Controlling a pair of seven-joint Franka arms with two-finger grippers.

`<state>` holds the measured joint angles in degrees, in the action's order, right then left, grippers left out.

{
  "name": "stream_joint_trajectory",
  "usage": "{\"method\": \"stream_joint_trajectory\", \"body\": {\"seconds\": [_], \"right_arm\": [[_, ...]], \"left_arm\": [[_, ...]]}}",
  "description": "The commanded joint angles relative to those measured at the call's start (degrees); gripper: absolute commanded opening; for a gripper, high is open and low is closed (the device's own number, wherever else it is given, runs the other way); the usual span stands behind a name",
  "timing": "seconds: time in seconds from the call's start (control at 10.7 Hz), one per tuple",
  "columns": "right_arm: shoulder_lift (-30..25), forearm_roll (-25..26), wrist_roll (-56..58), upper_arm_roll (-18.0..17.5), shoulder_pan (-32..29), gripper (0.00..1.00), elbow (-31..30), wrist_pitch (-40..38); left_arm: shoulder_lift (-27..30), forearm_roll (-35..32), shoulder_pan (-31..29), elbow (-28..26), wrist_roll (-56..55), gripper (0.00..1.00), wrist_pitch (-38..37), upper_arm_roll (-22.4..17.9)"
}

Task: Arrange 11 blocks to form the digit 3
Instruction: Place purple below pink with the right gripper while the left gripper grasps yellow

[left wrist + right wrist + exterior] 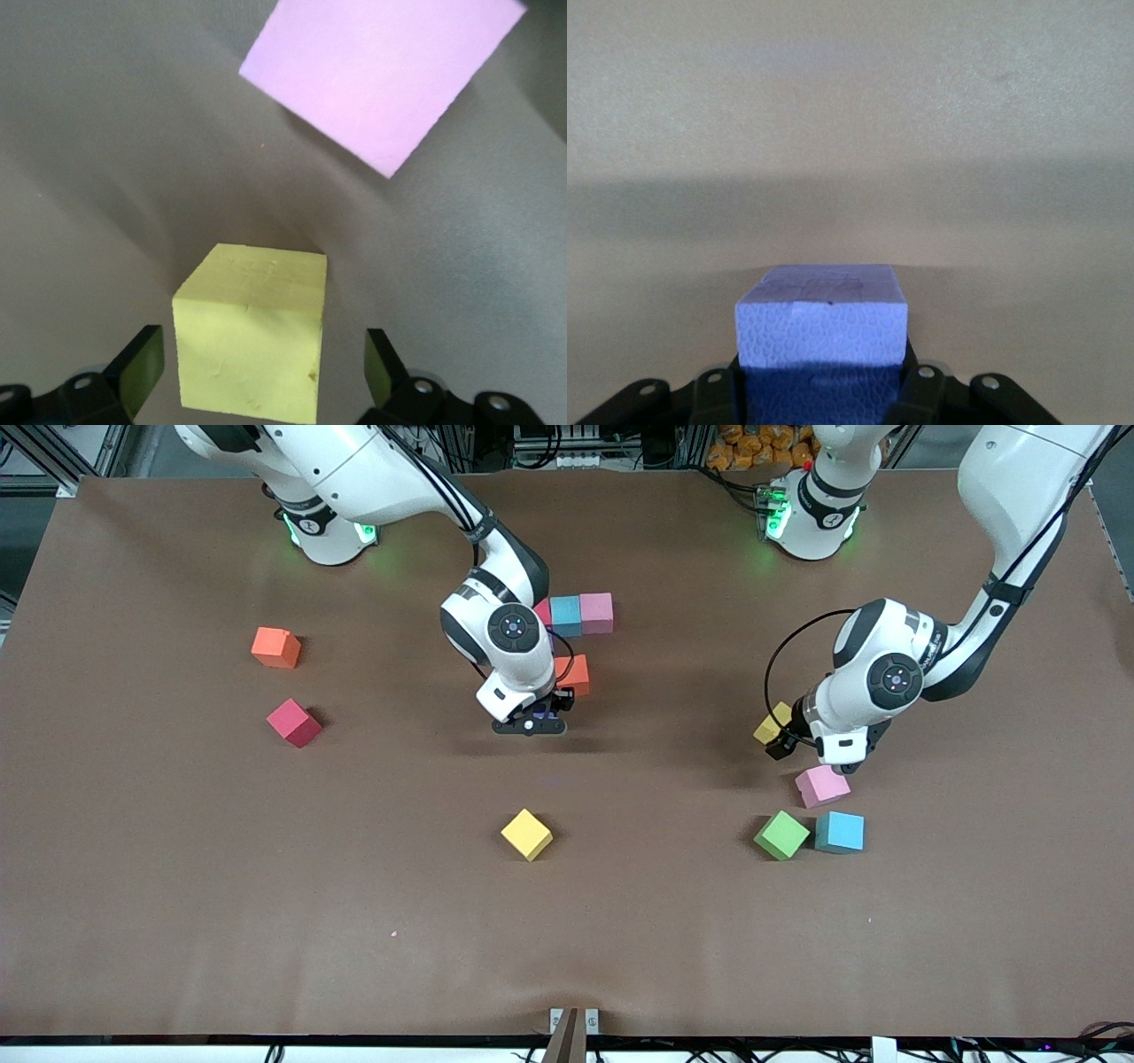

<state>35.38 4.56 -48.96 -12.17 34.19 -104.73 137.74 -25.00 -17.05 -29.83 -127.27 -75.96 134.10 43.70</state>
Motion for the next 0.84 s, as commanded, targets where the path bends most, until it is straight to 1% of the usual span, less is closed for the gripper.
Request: {"method": "stream_joint_trajectory", "body": {"seconds": [0.0,0.37,0.47,0.56,0.65,0.75], "right_arm": [[-0.39,0.71,-1.14,0.12,0.26,1.00,-1.45,-0.45],[-0.83,0.71,-1.05,0.12,0.52,1.00,-1.18,-0.63],[-1.79,0.71,-0.79,0.12,0.35,1.00,-1.10,-0.71],[-3.63,0.71,-0.70,0.12,-0.09,1.00,-1.09,-0.71],[-5.39,0.71,-0.52,0.21,-0.53,1.00,-1.01,-0.71],[-7.49,0.71,0.09,0.21,-1.92,1.00,-1.18,-0.80]], "left_arm": [[-1.10,-1.32,-0.23,-0.44,-1.12,1.00,0.90,0.42],[-3.03,-2.72,-0.23,-0.18,-1.12,1.00,0.99,0.25],[-3.04,-2.90,-0.14,-0.09,-1.30,0.96,0.90,0.24],[-3.13,-2.90,-0.14,0.09,-2.60,0.76,0.90,0.24],[-3.13,-2.90,-0.06,0.26,-4.18,0.59,0.90,0.24],[-3.04,-2.99,0.03,0.44,-4.98,0.44,0.82,0.33]]}}
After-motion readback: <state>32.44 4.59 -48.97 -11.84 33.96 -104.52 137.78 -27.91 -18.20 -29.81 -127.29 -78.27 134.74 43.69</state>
